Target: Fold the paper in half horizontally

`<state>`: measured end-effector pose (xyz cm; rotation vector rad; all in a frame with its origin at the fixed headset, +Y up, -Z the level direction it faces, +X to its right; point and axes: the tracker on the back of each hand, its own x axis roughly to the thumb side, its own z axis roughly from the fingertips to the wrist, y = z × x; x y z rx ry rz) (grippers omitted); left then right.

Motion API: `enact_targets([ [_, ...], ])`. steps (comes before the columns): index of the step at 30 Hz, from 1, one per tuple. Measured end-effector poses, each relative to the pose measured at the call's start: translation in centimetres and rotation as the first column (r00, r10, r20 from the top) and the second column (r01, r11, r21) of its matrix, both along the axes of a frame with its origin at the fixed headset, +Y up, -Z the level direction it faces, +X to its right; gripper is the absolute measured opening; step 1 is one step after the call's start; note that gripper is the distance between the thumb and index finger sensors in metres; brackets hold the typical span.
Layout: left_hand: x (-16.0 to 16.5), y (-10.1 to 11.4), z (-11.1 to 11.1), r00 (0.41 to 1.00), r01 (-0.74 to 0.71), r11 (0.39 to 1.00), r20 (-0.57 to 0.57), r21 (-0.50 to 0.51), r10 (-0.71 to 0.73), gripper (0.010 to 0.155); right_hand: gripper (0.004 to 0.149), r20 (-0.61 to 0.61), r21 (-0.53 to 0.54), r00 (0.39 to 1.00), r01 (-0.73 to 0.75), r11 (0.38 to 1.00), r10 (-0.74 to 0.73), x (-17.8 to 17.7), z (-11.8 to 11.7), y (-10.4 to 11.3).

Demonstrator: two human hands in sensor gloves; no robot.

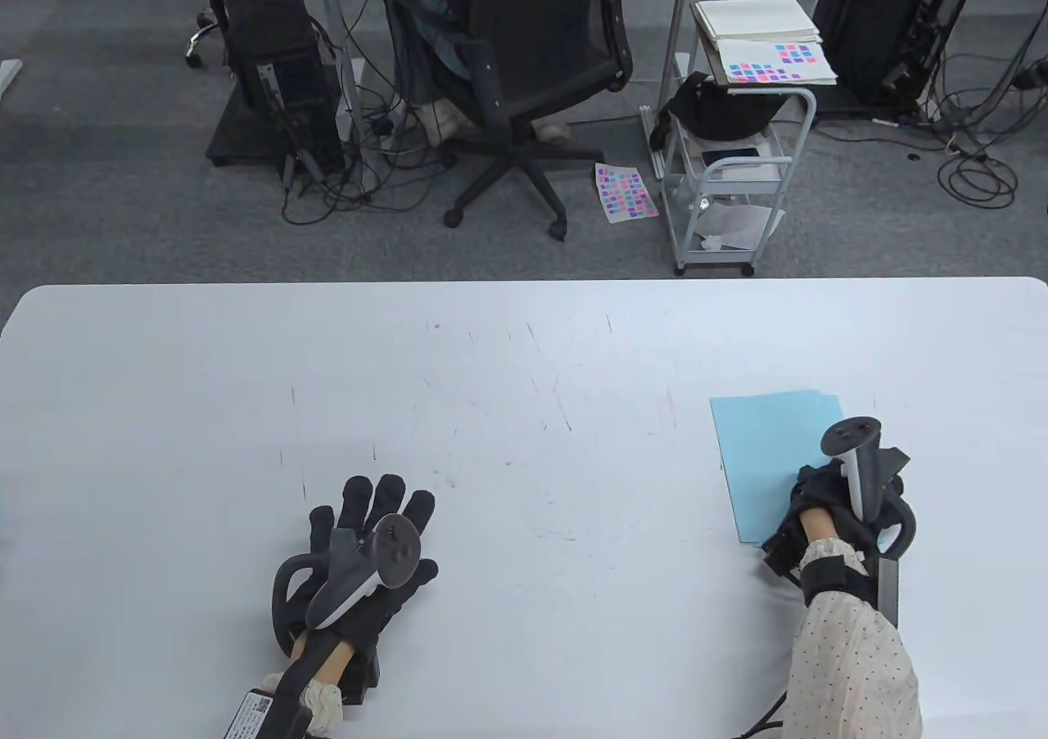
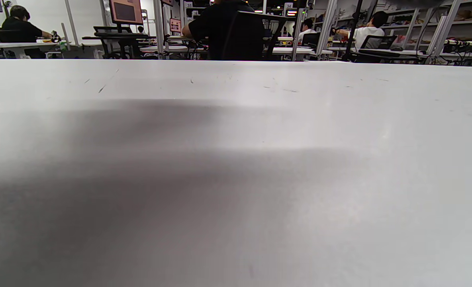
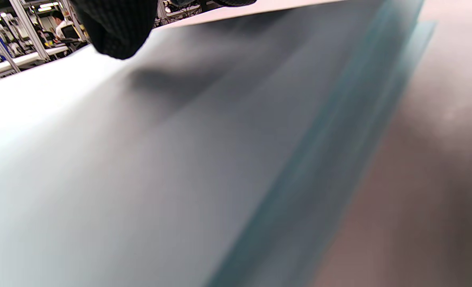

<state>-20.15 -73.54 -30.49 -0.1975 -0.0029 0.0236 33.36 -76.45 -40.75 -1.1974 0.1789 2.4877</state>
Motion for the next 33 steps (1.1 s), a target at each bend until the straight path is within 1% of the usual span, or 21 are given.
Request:
enact_targets([
  [3, 0.1, 0.0, 0.1, 1.0, -0.001, 1.0, 0.005, 0.001, 0.001, 0.078, 0.076, -0.047, 0.044, 0.999, 0.013, 0.999, -0.011, -1.2, 0.3, 1.1],
  [9, 0.7, -0.1, 0.2, 1.0, -0.002, 1.0, 0.026, -0.003, 0.002, 0.078, 0.074, -0.235, 0.093, 0.972, 0.051, 0.994, -0.028, -5.8, 1.6, 3.4],
  [12, 1.0, -0.2, 0.3, 0.999, 0.002, 1.0, 0.036, -0.008, -0.002, 0.078, 0.074, -0.339, 0.111, 0.94, 0.063, 0.992, -0.021, -8.6, 2.7, 4.4],
  [17, 1.3, -0.2, 0.5, 0.999, 0.001, 1.0, 0.05, -0.002, -0.001, 0.079, 0.074, -0.49, 0.144, 0.871, 0.041, 0.989, 0.035, -12.5, 4.5, 5.3],
  [21, 1.4, -0.1, 0.7, 0.998, -0.012, 1.0, 0.055, 0.003, 0.012, 0.079, 0.074, -0.596, 0.172, 0.799, 0.031, 0.985, 0.079, -15.5, 6.1, 5.2],
  [24, 1.5, 0.0, 0.8, 0.998, -0.015, 1.0, 0.056, 0.003, 0.015, 0.079, 0.073, -0.67, 0.175, 0.733, -0.001, 0.984, 0.12, -17.6, 7.2, 4.7],
  [27, 1.5, -0.1, 0.9, 0.998, -0.004, 1.0, 0.056, 0.003, 0.004, 0.078, 0.073, -0.736, 0.193, 0.653, -0.053, 0.98, 0.18, -19.5, 8.3, 4.1],
  [29, 1.5, -0.1, 0.9, 0.999, 0.006, 1.0, 0.054, 0.007, -0.006, 0.078, 0.072, -0.755, 0.222, 0.624, -0.042, 0.974, 0.199, -20.2, 8.7, 3.7],
  [33, 1.5, 0.0, 0.9, 0.998, 0.013, 1.0, 0.054, 0.024, -0.014, 0.079, 0.075, -0.796, 0.219, 0.572, -0.029, 0.975, 0.196, -21.2, 9.2, 2.8],
])
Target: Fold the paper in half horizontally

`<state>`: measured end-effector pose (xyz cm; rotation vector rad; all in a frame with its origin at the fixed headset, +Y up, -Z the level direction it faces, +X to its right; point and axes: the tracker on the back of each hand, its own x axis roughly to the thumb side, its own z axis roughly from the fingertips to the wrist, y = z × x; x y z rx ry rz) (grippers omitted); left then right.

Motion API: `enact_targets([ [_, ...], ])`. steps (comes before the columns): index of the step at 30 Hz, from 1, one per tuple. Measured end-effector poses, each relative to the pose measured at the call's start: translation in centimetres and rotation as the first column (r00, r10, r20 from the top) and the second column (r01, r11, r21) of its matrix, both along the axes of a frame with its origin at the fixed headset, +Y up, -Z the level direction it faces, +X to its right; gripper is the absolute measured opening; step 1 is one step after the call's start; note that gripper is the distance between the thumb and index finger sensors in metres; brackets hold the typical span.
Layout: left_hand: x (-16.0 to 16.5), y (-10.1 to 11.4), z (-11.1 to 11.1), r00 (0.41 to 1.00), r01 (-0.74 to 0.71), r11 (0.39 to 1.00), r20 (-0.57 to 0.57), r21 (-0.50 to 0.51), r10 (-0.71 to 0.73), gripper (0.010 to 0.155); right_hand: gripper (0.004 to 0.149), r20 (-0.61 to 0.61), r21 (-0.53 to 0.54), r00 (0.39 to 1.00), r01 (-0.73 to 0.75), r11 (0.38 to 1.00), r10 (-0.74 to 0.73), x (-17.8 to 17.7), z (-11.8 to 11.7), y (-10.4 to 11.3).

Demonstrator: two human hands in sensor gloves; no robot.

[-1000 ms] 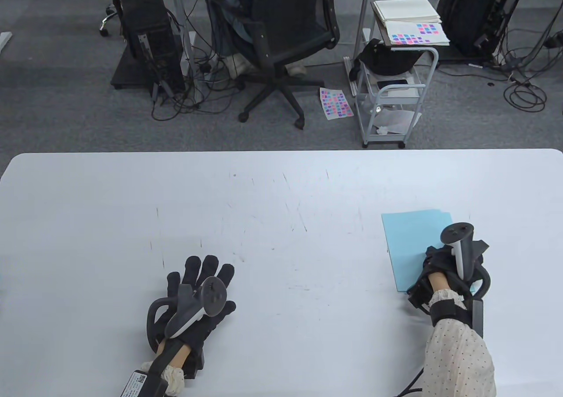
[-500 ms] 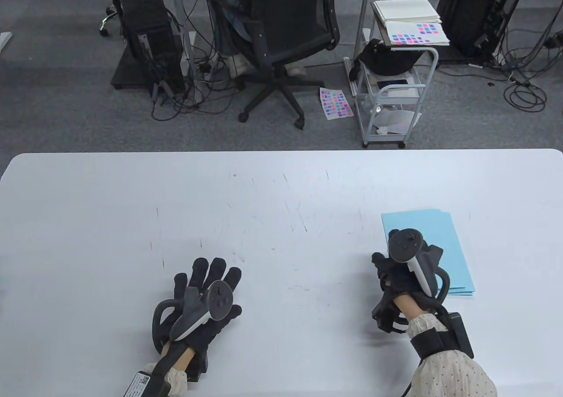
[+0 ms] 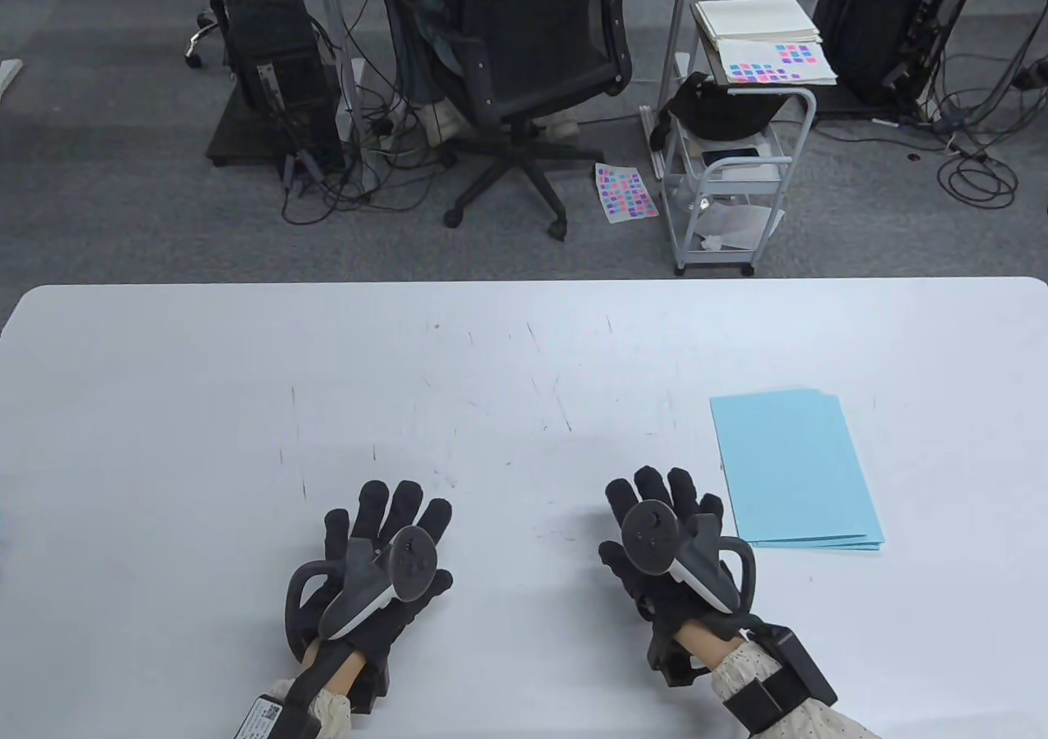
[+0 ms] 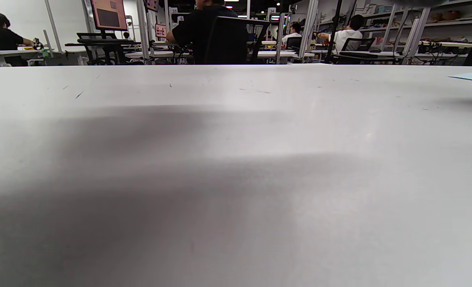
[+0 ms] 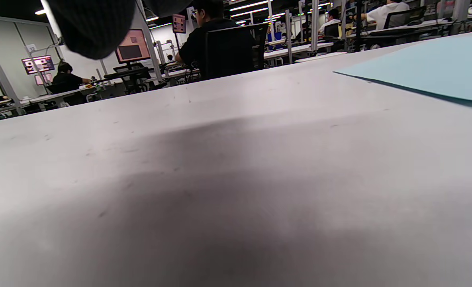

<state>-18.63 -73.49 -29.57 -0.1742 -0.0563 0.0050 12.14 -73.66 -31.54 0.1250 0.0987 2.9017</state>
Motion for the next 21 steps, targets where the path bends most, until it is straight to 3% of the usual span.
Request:
enact_targets([
  [10, -0.2, -0.2, -0.2, 1.0, 0.009, 1.0, 0.005, 0.01, -0.009, 0.08, 0.076, -0.083, -0.083, 0.996, -0.036, 0.996, 0.029, -0.5, 0.4, -1.9],
  [21, -0.2, -0.4, 0.0, 1.0, 0.016, 1.0, 0.02, 0.014, -0.017, 0.08, 0.074, -0.114, -0.069, 0.993, -0.036, 0.997, 0.028, -1.3, 1.2, -2.0],
])
